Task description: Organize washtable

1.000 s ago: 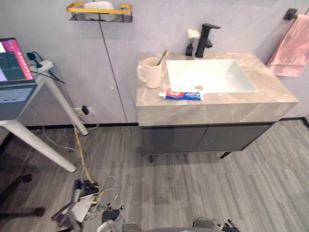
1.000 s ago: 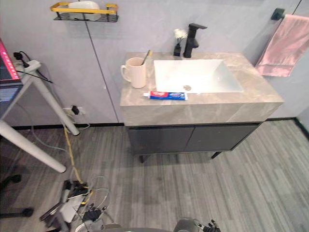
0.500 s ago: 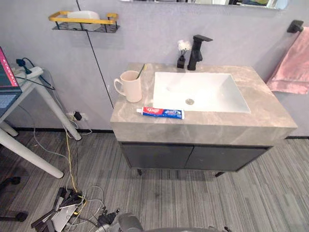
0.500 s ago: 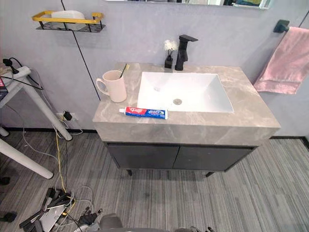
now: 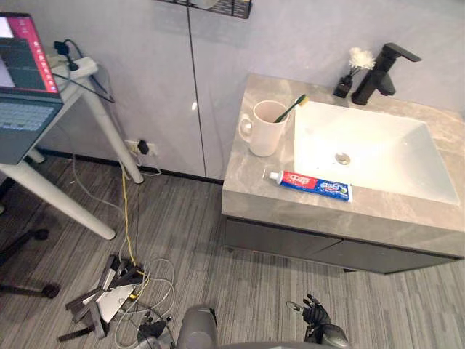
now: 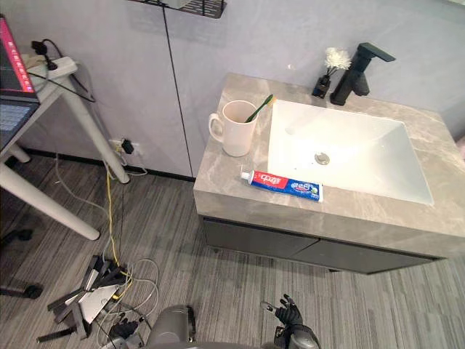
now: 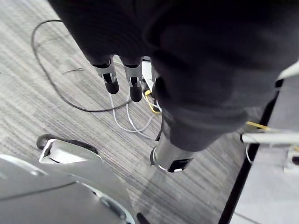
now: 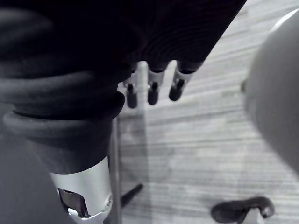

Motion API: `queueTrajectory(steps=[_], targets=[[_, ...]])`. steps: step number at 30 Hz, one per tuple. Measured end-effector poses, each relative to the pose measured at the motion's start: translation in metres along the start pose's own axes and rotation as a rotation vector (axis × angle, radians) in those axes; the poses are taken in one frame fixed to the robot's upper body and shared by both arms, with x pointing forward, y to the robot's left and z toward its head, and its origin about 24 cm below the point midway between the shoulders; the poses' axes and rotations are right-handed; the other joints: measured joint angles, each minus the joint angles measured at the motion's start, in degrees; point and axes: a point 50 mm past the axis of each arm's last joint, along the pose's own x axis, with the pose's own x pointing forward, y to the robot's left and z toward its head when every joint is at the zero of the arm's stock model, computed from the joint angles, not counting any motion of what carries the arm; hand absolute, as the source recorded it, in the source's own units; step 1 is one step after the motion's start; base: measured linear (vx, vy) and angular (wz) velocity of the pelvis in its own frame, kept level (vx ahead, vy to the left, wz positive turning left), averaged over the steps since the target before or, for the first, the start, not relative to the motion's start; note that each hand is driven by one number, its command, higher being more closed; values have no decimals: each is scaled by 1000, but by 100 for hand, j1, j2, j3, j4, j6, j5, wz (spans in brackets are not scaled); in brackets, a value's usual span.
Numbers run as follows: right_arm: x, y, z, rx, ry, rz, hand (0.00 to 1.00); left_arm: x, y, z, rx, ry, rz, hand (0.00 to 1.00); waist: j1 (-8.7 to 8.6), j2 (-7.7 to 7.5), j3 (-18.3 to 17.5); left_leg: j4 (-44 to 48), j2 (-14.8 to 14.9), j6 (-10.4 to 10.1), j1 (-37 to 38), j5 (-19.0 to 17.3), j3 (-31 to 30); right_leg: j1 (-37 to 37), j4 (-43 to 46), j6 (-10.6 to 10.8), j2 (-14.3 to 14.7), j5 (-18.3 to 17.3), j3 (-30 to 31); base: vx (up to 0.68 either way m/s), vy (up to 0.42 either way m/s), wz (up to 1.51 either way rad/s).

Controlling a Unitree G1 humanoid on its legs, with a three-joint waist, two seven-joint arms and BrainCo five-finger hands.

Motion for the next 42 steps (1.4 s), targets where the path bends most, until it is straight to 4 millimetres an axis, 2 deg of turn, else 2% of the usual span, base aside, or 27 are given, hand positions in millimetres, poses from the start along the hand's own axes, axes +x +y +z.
queueTrajectory(steps=[1, 2, 3, 4, 5, 6, 8, 9, 12, 15, 18, 19, 20, 28, 32, 36, 39, 42], targets=[[0, -4, 0, -1, 3, -11, 0, 1, 1, 2, 29, -6, -3, 0, -164, 8, 3, -25, -54, 142, 190, -46, 22, -359, 836, -60, -60, -71, 132, 88, 103, -3], [0, -5, -2, -2, 11, -14, 0, 1, 1, 3, 30, -9, -5, 0, -170, -9, -8, -29, -53, 158, 285, -68, 38, -450, 1039, -84, -16, -283, 105, 125, 74, 7], [-1, -7, -6, -7, 25, -17, 0, 1, 0, 4, 31, -13, -8, 0, -218, -29, -29, -39, -26, 165, 444, -81, 58, -552, 1199, -169, 85, -752, -105, 100, -6, 3], [-1, -7, -6, -8, 26, -16, 0, 1, 0, 4, 30, -13, -8, 0, -235, -30, -30, -42, -22, 165, 459, -79, 62, -553, 1192, -184, 101, -803, -136, 99, -35, 10], [-1, -7, -8, -14, 35, -17, 0, 1, -3, 5, 29, -16, -15, 0, -255, -40, -38, -142, -17, 141, 628, -63, 102, -697, 998, -283, 241, -1019, -543, 124, -91, -4], [-1, -8, -8, -15, 36, -18, 0, 1, -4, 4, 28, -14, -17, 0, -252, -55, -67, -188, -29, 101, 716, -42, 186, -792, 446, -377, 383, -919, -824, 147, -102, -23], [-3, -13, -12, -18, 54, -31, 0, 0, -12, 0, 17, 0, -33, 0, -251, 42, -271, -311, 38, 3, 692, 4, 198, -571, -276, -489, 627, -900, -859, 152, -76, -35], [-3, -14, -13, -19, 58, -34, 0, -1, -19, -1, 13, 4, -51, 0, -265, 134, -281, -415, 61, -46, 693, 36, 215, -512, -563, -478, 730, -859, -792, 94, -33, -20], [-4, -20, -14, -4, 65, -54, 0, -2, -24, -5, 21, 21, -66, 0, -269, 189, -318, -652, 74, -147, 865, 103, 240, -209, -1212, -375, 891, -755, -762, 54, -53, -21], [-7, -22, -23, -3, 93, -58, 0, -3, -26, -9, 31, 36, -78, 0, -263, 158, -411, -1060, 2, -186, 1132, 272, 251, 221, -1966, -288, 995, -510, -791, 36, -51, -1], [-8, -23, -28, -5, 115, -63, 0, -4, -24, -12, 40, 46, -84, 0, -246, 113, -528, -1423, -152, -152, 1212, 491, 258, 310, -2358, -260, 973, -277, -791, 12, 4, 5], [-8, -24, -28, 6, 117, -68, 0, -4, -23, -14, 47, 50, -85, 0, -246, 112, -527, -1531, -222, -124, 1256, 555, 258, 361, -2463, -231, 965, -228, -790, -10, 19, 3], [-11, -30, -39, 65, 163, -104, 0, -3, -13, -18, 77, 75, -69, 0, -251, 36, -477, -3368, -1031, 113, 2306, 1414, -144, 789, -3014, -54, 647, -38, -514, 0, 0, 0], [-11, -31, -39, 58, 164, -106, 0, -3, -13, -18, 84, 74, -72, 0, -244, 44, -480, -3331, -1063, 115, 2209, 1417, -321, 799, -3009, -5, 600, -71, -738, 0, -6, 10], [-10, -37, -34, 3, 161, -112, 0, -3, -14, -16, 131, 62, -87, 0, -224, 121, -492, -3311, -1112, 116, 2114, 1418, -455, 803, -3026, 13, 554, -78, -845, 12, -12, 18], [-9, -41, -32, -10, 161, -120, 0, -2, -12, -14, 160, 58, -88, 0, -223, 126, -492, -3294, -1117, 117, 2075, 1417, -512, 813, -3046, 13, 548, -78, -957, 14, -25, 8], [-9, -44, -32, -36, 166, -124, 0, -1, -4, -15, 149, 67, -63, 0, -219, 165, -457, -3250, -1112, 117, 2066, 1413, -514, 819, -3050, 13, 547, -78, -943, -1, -32, -2], [-11, -49, -36, -31, 187, -139, 0, -5, 13, -27, 82, 117, 4, 0, -235, 192, -419, -3204, -1111, 124, 2063, 1401, -605, 875, -3066, 16, 542, -81, -978, -20, -37, 10]])
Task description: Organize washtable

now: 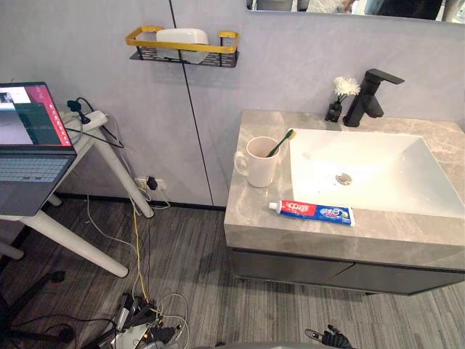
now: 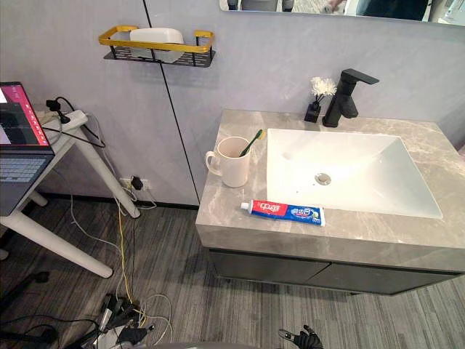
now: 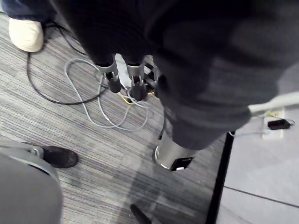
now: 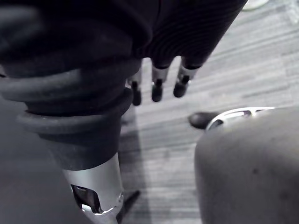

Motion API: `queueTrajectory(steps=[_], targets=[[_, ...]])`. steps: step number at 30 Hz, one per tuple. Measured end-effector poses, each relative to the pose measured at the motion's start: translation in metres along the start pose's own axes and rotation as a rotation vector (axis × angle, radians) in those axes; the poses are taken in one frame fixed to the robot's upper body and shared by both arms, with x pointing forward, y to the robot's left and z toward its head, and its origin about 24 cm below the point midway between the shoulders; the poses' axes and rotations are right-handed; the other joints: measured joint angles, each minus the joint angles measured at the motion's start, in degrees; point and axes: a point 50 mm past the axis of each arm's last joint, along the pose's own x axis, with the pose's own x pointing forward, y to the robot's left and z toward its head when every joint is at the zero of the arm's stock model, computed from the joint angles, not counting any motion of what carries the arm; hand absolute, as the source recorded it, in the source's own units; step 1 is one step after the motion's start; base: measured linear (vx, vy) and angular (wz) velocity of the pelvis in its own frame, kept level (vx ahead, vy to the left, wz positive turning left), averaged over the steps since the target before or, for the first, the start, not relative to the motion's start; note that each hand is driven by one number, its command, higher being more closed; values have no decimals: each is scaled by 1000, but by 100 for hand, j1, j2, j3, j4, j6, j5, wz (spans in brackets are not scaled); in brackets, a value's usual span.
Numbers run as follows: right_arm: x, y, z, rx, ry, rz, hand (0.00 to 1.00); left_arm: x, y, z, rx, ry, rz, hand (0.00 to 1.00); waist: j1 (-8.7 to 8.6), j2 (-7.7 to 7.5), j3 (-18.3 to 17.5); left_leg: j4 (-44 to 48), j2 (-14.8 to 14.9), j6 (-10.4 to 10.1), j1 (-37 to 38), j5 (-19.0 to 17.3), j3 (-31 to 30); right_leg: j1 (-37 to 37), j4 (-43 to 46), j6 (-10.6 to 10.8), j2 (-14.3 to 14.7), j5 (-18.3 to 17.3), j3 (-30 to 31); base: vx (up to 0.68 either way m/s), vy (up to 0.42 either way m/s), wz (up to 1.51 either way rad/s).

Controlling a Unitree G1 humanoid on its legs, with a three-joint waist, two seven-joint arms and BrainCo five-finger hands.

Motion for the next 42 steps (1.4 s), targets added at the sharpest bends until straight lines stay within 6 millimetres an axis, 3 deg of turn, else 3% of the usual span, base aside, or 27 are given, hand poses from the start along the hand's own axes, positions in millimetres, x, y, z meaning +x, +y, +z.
queueTrajectory(steps=[2, 5, 6, 7, 9, 10, 11, 12, 14, 16, 17, 19, 24, 26, 29, 30, 33, 36, 38, 42], targets=[[-1, -3, -7, 16, 23, -12, 0, -2, 17, -3, -93, 4, 74, 0, 10, 16, 14, 11, -2, 1, -72, 3, -177, 35, -10, 4, 0, -4, -159, -38, -53, 34], [-2, -5, -9, 16, 28, -17, 0, -3, 39, 14, -151, -79, 177, 0, 80, 60, 18, 80, -14, 2, -164, 6, -333, 52, -9, 7, -9, -9, -329, -40, -44, 30], [-3, -8, -12, 8, 36, -22, 0, -5, 50, 46, -144, -219, 221, 0, 167, 86, 18, 117, -17, -3, -238, 21, -471, 71, -9, -1, -10, -16, -458, -31, -55, 49], [-3, -8, -12, 6, 36, -22, 0, -9, 53, 64, -134, -299, 236, 0, 181, 99, 20, 123, -15, 1, -265, 46, -536, 97, -9, -2, -13, -21, -517, -28, -70, 63], [-4, -9, -13, -13, 30, -23, 0, -42, 61, 140, -50, -664, 275, 0, 307, 129, -9, 171, -23, 0, -354, 82, -776, 171, -8, -10, -20, -32, -771, -17, -59, 55], [-4, -9, -12, -19, 22, -23, 0, -53, 61, 157, -30, -748, 286, 0, 313, 122, -22, 223, -26, -1, -391, 81, -805, 188, -1, -10, -26, -32, -812, -9, -35, 44], [-4, -9, -9, -24, 8, -23, 0, -79, 60, 188, -6, -920, 303, 0, 317, 181, -46, 300, -45, -3, -483, 80, -902, 212, 29, -10, -43, -32, -919, -3, -18, 40], [-3, -9, -8, -24, 3, -23, 0, -93, 58, 201, -3, -1004, 303, 0, 315, 162, -75, 330, -55, -2, -510, 80, -953, 223, 45, -9, -54, -31, -966, -10, -5, 45], [-4, -12, -7, -39, -2, -24, 0, -141, 42, 234, 51, -1266, 292, 0, 310, 287, -117, 436, -116, -3, -600, 78, -1034, 245, 64, -8, -115, -29, -1083, -16, 18, 30], [-4, -14, -7, -42, -1, -26, 0, -173, 27, 245, 90, -1423, 259, 0, 314, 346, -141, 453, -137, -3, -575, 78, -1044, 303, 64, -5, -139, -28, -1113, -14, 17, 12], [-4, -14, -7, -42, -1, -26, 0, -179, 24, 247, 95, -1452, 248, 0, 310, 350, -143, 454, -140, -3, -559, 78, -1050, 324, 63, -5, -143, -28, -1123, -24, 6, 9], [-5, -15, -9, -44, 6, -26, 0, -207, -3, 252, 121, -1605, 115, 0, 301, 373, -212, 449, -143, -19, -571, 68, -1063, 368, 46, -6, -139, -29, -1137, -47, -14, 3], [-5, -17, -11, -44, 13, -28, 0, -236, -63, 257, 329, -1756, -250, 0, 266, 407, -277, 469, -92, -28, -564, 99, -1060, 312, 40, 10, -80, -17, -1072, -12, -22, -5], [-5, -18, -10, -49, 12, -30, 0, -253, -90, 255, 479, -1846, -445, 0, 128, 456, -322, 481, -84, -29, -565, 99, -1060, 278, 34, 10, -66, -17, -1054, -5, -8, -3], [-5, -22, -12, -57, 22, -36, 0, -269, -112, 251, 620, -1922, -639, 0, 82, 485, -340, 474, -61, -29, -578, 99, -983, 209, 39, 13, -53, -12, -937, 11, 3, -17], [-5, -24, -14, -61, 37, -41, 0, -277, -121, 248, 699, -1960, -724, 0, -12, 493, -347, 470, -48, -29, -580, 99, -946, 201, 39, 13, -45, -11, -903, 30, -2, -12], [-6, -27, -20, -67, 71, -46, 0, -286, -131, 242, 823, -1993, -847, 0, -177, 510, -356, 460, -11, -29, -625, 99, -859, 78, 40, 4, -16, -5, -806, 15, -9, -19], [-6, -28, -18, -79, 66, -45, 0, -289, -143, 241, 892, -1989, -940, 0, -223, 497, -348, 457, 30, -30, -650, 99, -763, 15, 39, -21, 12, 16, -685, 22, -8, -18], [-5, -26, -16, -83, 61, -39, 0, -288, -153, 240, 941, -1979, -974, 0, -327, 472, -332, 460, 32, -30, -648, 99, -763, -1, 40, -22, 12, 17, -684, 0, 0, 0], [-5, -24, -15, -96, 55, -29, 0, -279, -170, 243, 997, -1945, -969, 0, -361, 446, -315, 439, 40, -30, -666, 98, -684, -97, 44, -34, 9, 35, -593, -19, 12, -10]])
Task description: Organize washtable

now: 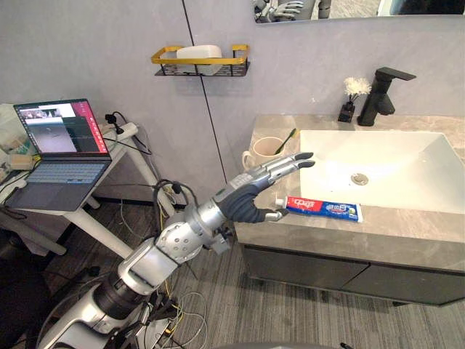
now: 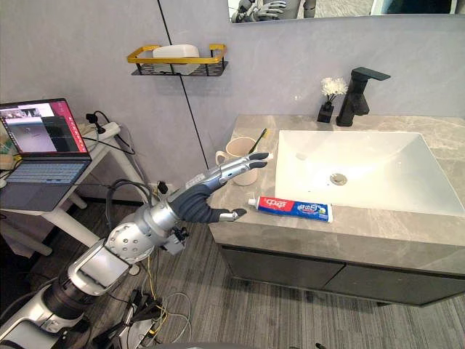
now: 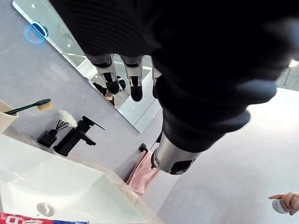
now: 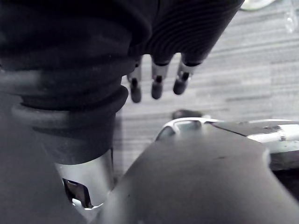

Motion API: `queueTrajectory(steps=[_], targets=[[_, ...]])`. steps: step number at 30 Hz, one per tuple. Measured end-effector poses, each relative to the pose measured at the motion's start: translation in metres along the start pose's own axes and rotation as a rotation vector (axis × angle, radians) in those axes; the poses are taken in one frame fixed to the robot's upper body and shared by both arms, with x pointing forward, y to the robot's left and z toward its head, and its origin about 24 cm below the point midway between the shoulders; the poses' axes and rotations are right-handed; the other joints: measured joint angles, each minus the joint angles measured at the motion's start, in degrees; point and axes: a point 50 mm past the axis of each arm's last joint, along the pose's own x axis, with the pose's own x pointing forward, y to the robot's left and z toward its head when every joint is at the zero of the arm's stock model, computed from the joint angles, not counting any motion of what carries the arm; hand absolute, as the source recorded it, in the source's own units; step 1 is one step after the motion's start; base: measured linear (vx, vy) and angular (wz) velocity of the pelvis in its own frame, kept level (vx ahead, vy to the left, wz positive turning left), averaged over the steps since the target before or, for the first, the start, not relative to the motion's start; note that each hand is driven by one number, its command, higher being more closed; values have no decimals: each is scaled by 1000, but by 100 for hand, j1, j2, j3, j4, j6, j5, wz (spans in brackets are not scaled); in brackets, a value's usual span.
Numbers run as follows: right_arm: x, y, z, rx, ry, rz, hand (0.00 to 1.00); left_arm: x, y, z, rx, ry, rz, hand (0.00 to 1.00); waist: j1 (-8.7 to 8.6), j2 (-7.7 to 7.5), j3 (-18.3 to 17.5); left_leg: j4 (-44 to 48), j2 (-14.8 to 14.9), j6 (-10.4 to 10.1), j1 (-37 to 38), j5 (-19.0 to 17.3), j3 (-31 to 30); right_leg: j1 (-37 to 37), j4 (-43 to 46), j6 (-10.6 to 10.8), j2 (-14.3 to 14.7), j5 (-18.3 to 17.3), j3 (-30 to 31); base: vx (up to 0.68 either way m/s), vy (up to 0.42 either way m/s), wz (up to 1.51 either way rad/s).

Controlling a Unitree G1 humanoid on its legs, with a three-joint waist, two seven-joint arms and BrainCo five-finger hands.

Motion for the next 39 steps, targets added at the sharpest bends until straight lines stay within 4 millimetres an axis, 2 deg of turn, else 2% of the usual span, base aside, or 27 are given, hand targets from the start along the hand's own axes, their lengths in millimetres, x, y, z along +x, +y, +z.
queueTrajectory(steps=[3, 6, 7, 10, 16, 19, 25, 39], targets=[[1, 4, 3, -1, -9, 12, 0, 9, -5, -12, 35, 47, -9, 0, -130, -44, 28, -4, 4, 0, -27, 0, 41, -57, 8, -1, -3, 5, 37, -6, 7, -7], [1, 5, 7, -1, -21, 28, 0, 17, -12, -14, 65, 48, -32, 0, -145, -36, 46, -1, 21, 1, -135, 0, 152, -188, -3, -9, 5, 60, 161, 10, 12, -19], [2, 8, 10, 4, -28, 34, 0, 24, -17, -17, 78, 58, -39, 0, -182, -90, 96, 2, 22, 1, -137, 0, 168, -191, -6, -8, 4, 69, 176, 27, 4, -8], [3, 11, 15, 6, -39, 43, 0, 35, -24, -23, 94, 82, -55, 0, -287, -125, 186, 18, 18, 1, -160, 0, 172, -216, 3, -10, -4, 71, 180, 7, 1, -1], [4, 10, 22, 13, -62, 38, 0, 44, -51, -21, 73, 79, -121, 0, -363, -27, 331, 23, 14, 2, -296, -1, 239, -430, 12, 3, -16, 92, 275, -3, 7, -6], [4, 10, 28, 13, -81, 37, 0, 45, -52, -21, 69, 78, -120, 0, -443, 4, 379, 20, 28, 1, -318, -1, 285, -471, -2, -13, -1, 111, 313, 8, -5, -9], [4, 8, 37, 10, -113, 30, 0, 38, -59, -46, 87, 198, -160, 0, -464, 87, 506, 21, 36, 1, -295, -3, 299, -388, -156, -98, 33, 210, 307, 3, -7, -5], [4, 10, 43, -13, -139, 38, 0, 34, -57, -57, 185, 246, -124, 0, -482, 80, 639, -67, 52, -1, -299, -4, 371, -386, -420, -142, 100, 326, 327, -8, -9, -2]])
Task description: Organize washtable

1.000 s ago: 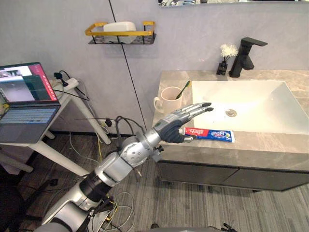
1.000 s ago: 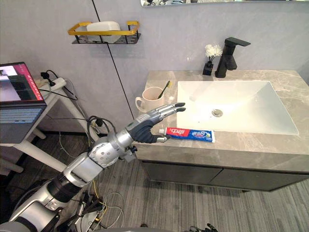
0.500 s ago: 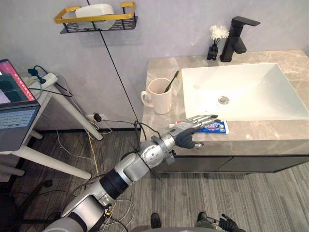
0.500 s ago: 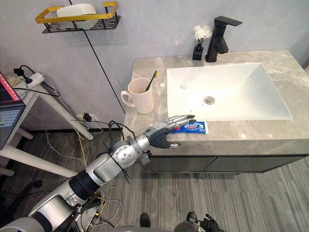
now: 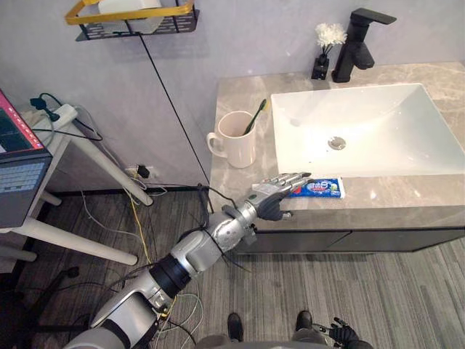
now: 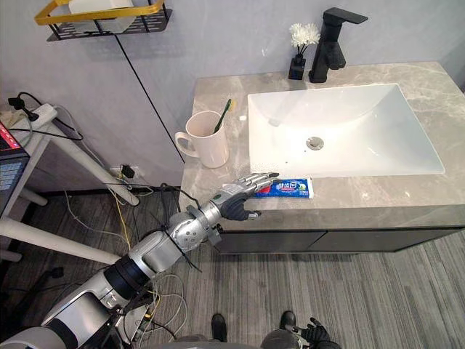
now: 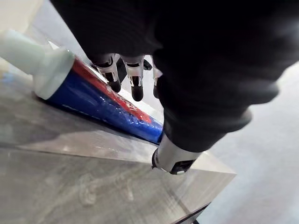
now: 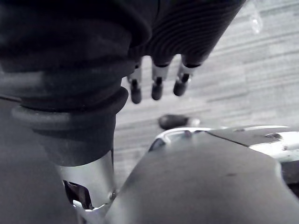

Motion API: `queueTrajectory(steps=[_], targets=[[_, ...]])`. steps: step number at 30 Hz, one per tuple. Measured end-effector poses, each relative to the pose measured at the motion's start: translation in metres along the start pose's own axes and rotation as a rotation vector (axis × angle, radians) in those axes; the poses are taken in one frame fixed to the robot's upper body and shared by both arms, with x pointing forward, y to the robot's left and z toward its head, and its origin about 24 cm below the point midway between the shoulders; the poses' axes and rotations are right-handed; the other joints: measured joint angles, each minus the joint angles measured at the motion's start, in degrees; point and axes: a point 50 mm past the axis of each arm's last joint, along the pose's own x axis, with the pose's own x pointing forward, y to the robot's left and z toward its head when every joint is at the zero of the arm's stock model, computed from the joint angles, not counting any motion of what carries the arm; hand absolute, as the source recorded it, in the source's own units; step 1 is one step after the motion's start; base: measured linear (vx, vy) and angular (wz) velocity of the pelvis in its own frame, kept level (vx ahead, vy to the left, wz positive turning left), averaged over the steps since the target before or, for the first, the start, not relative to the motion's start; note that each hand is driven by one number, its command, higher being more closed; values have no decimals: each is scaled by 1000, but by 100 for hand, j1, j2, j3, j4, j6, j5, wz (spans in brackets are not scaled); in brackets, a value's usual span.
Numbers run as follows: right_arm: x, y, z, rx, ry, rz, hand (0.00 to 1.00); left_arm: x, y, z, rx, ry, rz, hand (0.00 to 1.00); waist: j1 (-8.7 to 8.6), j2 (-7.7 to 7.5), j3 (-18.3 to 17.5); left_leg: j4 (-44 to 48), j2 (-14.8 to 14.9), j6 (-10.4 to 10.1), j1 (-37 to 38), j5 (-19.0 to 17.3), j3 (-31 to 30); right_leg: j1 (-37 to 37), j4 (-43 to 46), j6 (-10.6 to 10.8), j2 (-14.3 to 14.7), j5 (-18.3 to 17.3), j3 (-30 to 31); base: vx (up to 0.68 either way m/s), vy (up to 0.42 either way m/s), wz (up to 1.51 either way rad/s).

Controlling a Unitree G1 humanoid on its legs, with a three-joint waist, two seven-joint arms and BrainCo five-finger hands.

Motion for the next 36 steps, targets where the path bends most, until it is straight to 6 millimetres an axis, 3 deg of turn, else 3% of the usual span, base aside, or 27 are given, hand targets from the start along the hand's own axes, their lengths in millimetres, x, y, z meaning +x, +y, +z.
queueTrajectory(steps=[6, 17, 27, 36], targets=[[0, 0, 0, -9, -2, -1, 0, 0, 0, -1, -3, 6, 4, 0, 8, -10, 7, -1, -7, 1, 2, -5, 5, 38, 2, -2, -13, 3, -2, 0, 0, 0], [0, 0, 1, -13, -14, 3, 0, 9, 11, 36, -51, -133, 86, 0, 29, -6, 8, 56, -2, 2, -25, -4, 102, -140, 242, 17, -64, -10, 195, -42, 2, -5], [0, 2, 5, -54, -32, 21, 0, 5, -5, 8, -51, -8, 20, 0, 20, 0, 8, 44, 18, 3, -24, -2, 149, -208, 214, 16, -32, -5, 236, -34, -13, -3], [-1, 5, 6, -59, -48, 29, 0, 4, 3, -7, -12, 61, 91, 0, 10, -65, 50, 25, 7, 2, -24, -5, 156, -146, 103, -14, 0, 15, 245, 15, -6, -1]])
